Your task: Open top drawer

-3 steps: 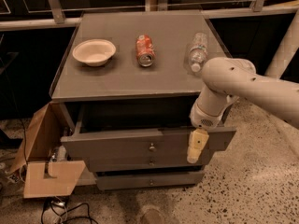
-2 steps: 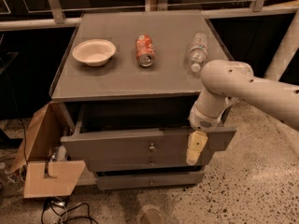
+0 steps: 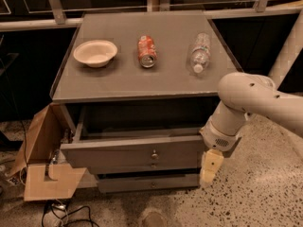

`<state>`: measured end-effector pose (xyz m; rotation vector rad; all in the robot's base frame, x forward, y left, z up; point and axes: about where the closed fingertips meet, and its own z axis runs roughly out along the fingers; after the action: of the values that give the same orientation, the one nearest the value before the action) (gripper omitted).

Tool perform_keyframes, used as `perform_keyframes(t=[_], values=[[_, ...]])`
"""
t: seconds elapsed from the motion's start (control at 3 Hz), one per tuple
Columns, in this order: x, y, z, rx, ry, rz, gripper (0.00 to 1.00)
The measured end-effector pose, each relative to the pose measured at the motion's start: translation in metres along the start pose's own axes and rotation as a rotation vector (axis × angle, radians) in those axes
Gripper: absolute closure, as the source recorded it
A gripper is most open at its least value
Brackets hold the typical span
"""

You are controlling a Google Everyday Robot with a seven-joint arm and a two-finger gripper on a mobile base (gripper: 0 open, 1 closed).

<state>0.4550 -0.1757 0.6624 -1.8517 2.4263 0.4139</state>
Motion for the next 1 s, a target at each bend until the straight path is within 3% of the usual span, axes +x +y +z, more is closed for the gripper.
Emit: perform_keyframes(t=[0.33, 0.67, 1.0], values=[[0.022, 0.035, -0.025, 0.023, -0.01, 0.037, 0.0], [0.026, 0.041, -0.033, 0.035, -0.012, 0.045, 0.0], [-0.004, 0.003, -0.049, 0.069, -0.05, -0.003, 0.0]])
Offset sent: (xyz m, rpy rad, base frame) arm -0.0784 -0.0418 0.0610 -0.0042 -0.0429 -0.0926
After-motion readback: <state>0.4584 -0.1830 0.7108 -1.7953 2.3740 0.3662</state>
